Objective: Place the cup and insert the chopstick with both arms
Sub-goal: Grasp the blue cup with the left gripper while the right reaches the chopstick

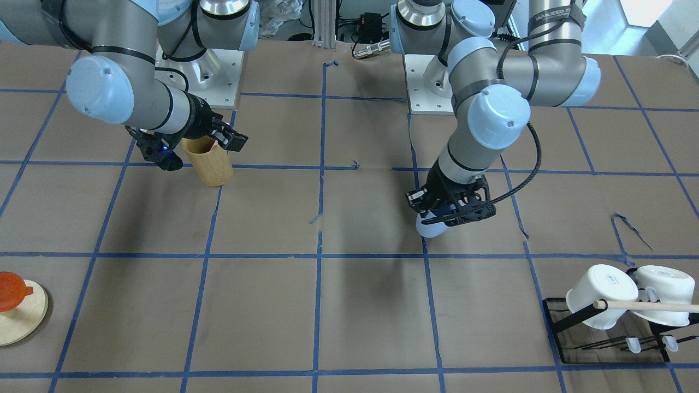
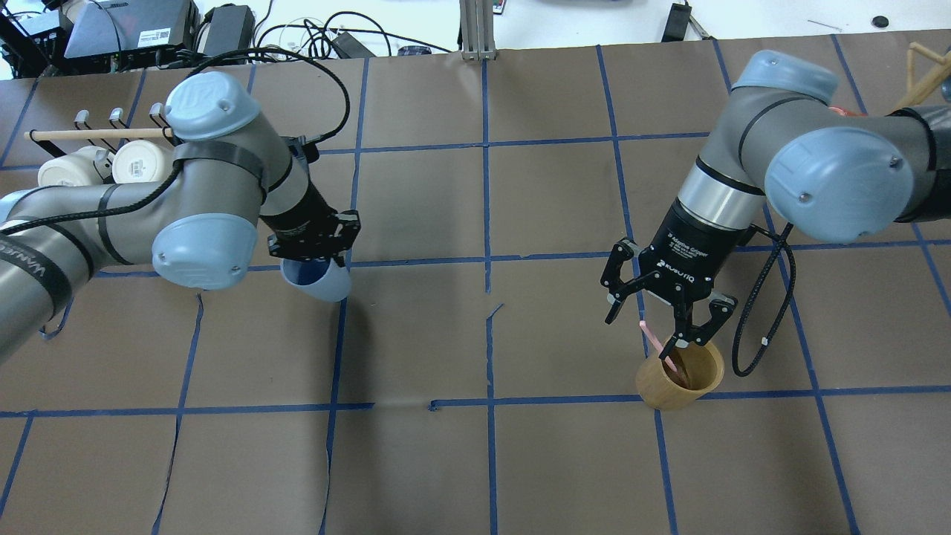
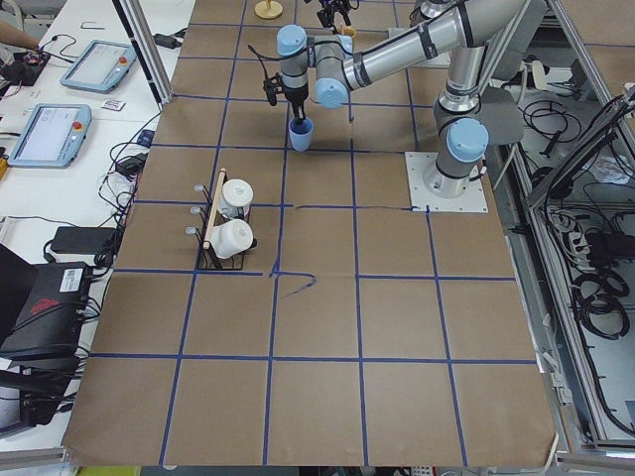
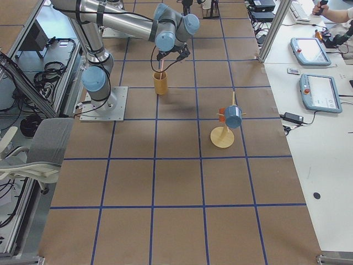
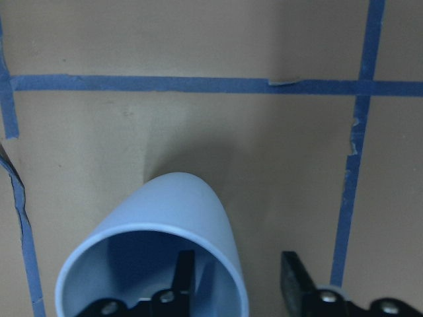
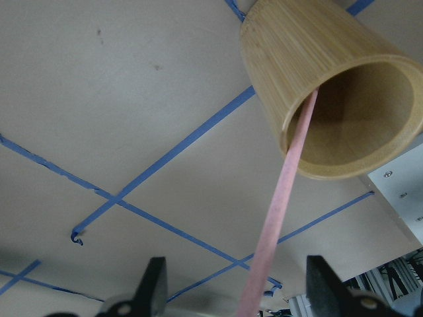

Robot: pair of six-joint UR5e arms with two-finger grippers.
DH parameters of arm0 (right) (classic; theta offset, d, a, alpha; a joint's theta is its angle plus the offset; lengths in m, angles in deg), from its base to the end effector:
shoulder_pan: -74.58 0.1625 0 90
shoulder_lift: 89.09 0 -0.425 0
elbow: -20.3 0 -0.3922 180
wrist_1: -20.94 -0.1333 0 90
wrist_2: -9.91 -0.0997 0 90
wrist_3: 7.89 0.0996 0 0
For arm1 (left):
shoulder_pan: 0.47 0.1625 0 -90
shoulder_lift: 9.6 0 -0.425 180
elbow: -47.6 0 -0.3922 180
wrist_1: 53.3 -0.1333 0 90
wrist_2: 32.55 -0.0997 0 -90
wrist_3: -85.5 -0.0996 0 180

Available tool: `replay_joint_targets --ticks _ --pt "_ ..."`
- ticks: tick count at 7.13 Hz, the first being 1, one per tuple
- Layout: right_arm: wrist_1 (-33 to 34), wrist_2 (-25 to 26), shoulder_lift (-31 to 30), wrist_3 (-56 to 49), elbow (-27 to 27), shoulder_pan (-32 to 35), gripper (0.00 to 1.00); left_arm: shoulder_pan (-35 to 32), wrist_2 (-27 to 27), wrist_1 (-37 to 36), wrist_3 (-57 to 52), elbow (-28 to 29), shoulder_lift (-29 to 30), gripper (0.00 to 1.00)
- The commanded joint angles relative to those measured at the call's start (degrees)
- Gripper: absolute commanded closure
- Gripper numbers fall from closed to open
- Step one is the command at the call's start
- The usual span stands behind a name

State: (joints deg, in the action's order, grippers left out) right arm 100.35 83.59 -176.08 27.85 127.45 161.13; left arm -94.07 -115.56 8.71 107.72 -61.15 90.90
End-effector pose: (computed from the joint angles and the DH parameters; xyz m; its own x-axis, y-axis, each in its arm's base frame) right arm 0.1353 -0.4362 0.3186 -0.7403 0.6644 0.1026 0.5965 0.5788 0.5561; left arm -0.1776 -0.5070 0.2877 -0.9409 -0.3221 0.1043 -0.3166 0.9462 0.0664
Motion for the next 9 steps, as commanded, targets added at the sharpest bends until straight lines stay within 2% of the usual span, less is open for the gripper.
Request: replay_joint_targets --ticks 1,3,4,7,8,9 --pt "0.0 -0.2 0.5 0.9 -0.4 -3.0 0.29 -11.4 6.1 -0.1 17.8 2.9 2.2 1.00" --pt "-0.5 -1.3 0.5 0.9 -0.1 -3.9 0.33 -16.7 6.5 -3.4 22.6 3.0 5.2 1.00" --pt "-0.8 -2.7 0.5 1.0 0.0 -3.9 0.35 -17.2 8.2 -8.4 26.4 3.0 7.0 1.00" --pt "-2.1 -2.8 0.5 1.7 0.3 -3.9 0.35 -17.2 7.8 -12.3 26.6 3.2 9.8 1.00" --pt "-3.6 -2.9 0.5 1.7 0.3 -3.9 0.42 -17.2 7.7 -12.4 26.6 3.3 10.0 1.00" --pt "-3.8 -2.9 0.5 1.7 0.3 -3.9 0.57 -17.2 7.5 -12.4 26.5 3.5 10.0 0.01"
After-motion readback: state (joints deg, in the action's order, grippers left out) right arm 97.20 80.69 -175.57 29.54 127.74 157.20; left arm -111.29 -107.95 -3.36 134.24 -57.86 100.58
